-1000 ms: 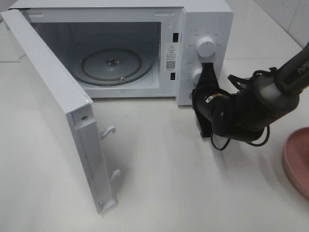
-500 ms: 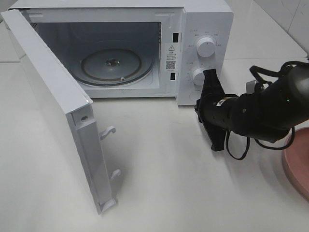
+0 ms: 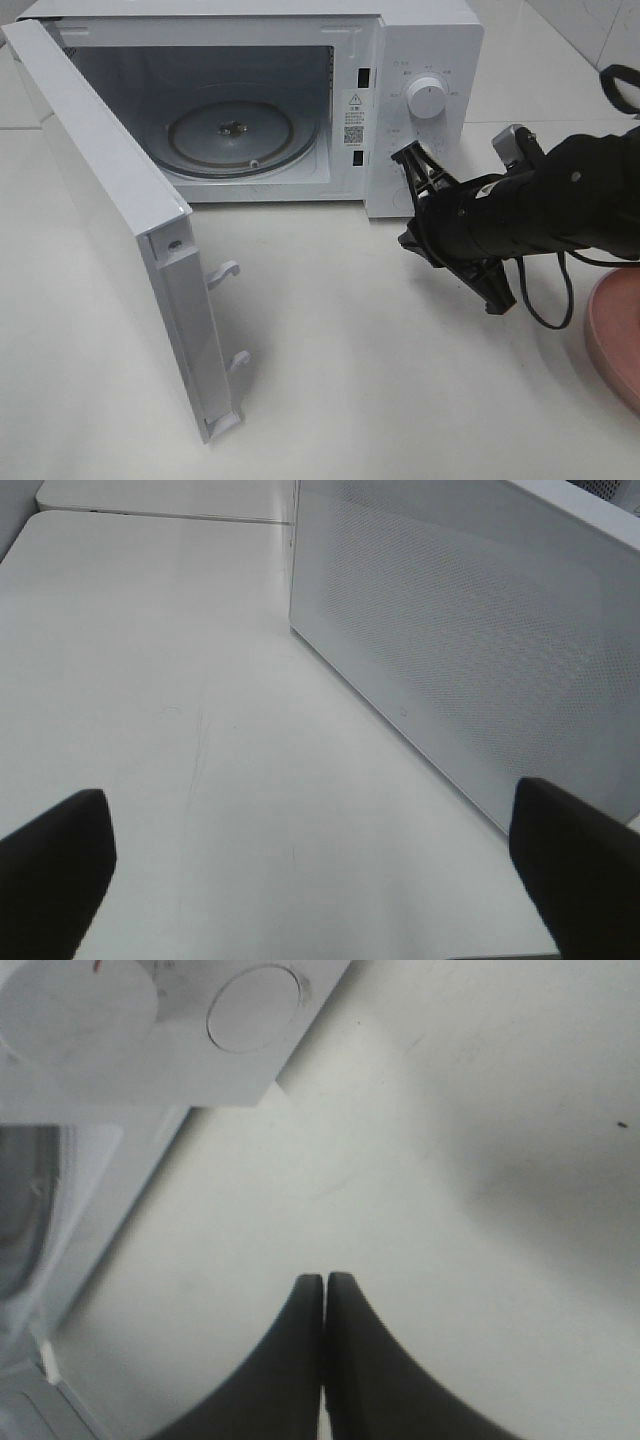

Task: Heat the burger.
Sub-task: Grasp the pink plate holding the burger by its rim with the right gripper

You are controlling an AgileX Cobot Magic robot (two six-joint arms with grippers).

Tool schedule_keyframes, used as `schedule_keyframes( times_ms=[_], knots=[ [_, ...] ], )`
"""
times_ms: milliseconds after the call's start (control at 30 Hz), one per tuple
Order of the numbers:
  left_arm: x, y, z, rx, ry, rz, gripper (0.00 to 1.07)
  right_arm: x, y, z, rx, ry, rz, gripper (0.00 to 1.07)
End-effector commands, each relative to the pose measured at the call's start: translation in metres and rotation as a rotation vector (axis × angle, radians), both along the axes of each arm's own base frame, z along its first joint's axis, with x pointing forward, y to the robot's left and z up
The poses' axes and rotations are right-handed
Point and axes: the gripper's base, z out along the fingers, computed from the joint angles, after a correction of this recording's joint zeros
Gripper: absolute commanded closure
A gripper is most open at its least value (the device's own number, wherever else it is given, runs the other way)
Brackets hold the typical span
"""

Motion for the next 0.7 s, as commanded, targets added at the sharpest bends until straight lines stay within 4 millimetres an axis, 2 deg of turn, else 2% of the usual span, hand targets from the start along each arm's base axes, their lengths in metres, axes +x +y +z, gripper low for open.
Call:
schedule_keyframes(
  times_ms=[33, 100, 133, 267, 400, 567, 700],
  knots=[
    [-0.002, -0.001, 0.000, -0.007, -0.014, -0.006, 0.06, -0.006, -0.004, 0.004, -0.079, 0.024, 0.135, 1.07],
    [-0.002, -0.001, 0.000, -0.007, -0.014, -0.006, 0.06, -0.013, -0.011, 0.008, -0.187, 0.058, 0.335, 1.07],
    [-0.002, -0.001, 0.000, -0.007, -0.014, -0.006, 0.06, -0.013, -0.011, 0.008, -0.187, 0.058, 0.335, 1.07],
    [-0.002, -0.001, 0.000, -0.007, -0.014, -0.006, 0.06, -0.023, -0.023, 0.017, -0.288, 0.100, 0.543, 1.07],
    [-0.002, -0.001, 0.000, -0.007, -0.014, -0.006, 0.06, -0.031, -0.031, 0.021, -0.334, 0.151, 0.634, 1.07],
    [-0.002, -0.001, 0.000, -0.007, -0.014, -0.006, 0.06, -0.046, -0.043, 0.037, -0.467, 0.178, 0.780, 1.05],
    [-0.002, -0.001, 0.000, -0.007, -0.014, -0.006, 0.06, -0.053, -0.048, 0.045, -0.513, 0.197, 0.826, 1.04]
  ],
)
